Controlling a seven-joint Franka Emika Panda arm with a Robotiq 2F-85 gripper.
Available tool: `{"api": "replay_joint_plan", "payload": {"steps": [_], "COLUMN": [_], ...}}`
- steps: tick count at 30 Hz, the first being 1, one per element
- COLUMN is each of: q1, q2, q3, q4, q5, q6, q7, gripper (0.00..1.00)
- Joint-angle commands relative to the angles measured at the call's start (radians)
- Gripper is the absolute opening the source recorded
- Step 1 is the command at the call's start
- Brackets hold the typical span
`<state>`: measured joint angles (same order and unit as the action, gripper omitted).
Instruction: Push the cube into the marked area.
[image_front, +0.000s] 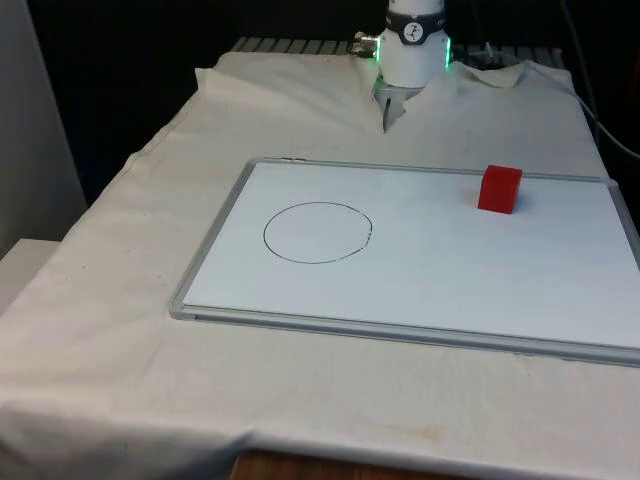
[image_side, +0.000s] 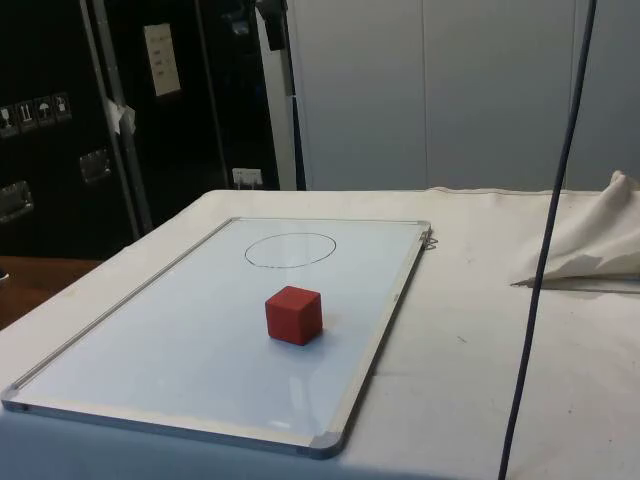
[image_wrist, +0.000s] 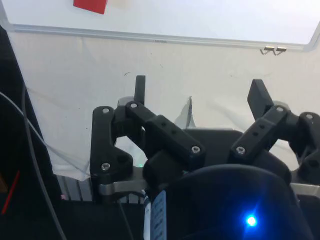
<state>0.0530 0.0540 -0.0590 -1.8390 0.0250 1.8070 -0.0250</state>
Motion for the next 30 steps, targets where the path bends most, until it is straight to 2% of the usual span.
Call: {"api": "replay_joint_plan", "payload": {"steps": [1, 13, 14, 15, 16, 18, 21, 23, 24, 25, 30], "q1": [0.0, 0.0, 0.0, 0.0, 0.0, 0.0, 0.01, 0.01, 0.006, 0.009, 0.012], "q2": [0.0, 0.0, 0.0, 0.0, 0.0, 0.0, -0.01, -0.016, -0.004, -0.017, -0.029], "q3": [0.0, 0.0, 0.0, 0.0, 0.0, 0.0, 0.012, 0.03, 0.027, 0.035, 0.057], "q4": [0.0, 0.0, 0.0, 0.0, 0.0, 0.0, -0.011, -0.021, -0.006, -0.024, -0.05], "q5": [0.0, 0.0, 0.0, 0.0, 0.0, 0.0, 0.004, 0.011, 0.005, 0.013, 0.032], "q6": [0.0, 0.0, 0.0, 0.0, 0.0, 0.0, 0.009, 0.017, 0.0, 0.02, 0.042], "q7": [0.0, 0.0, 0.0, 0.0, 0.0, 0.0, 0.018, 0.031, 0.023, 0.034, 0.047], "gripper": [0.99, 0.4, 0.28, 0.23, 0.23, 0.14, 0.0, 0.0, 0.0, 0.0, 0.0]}}
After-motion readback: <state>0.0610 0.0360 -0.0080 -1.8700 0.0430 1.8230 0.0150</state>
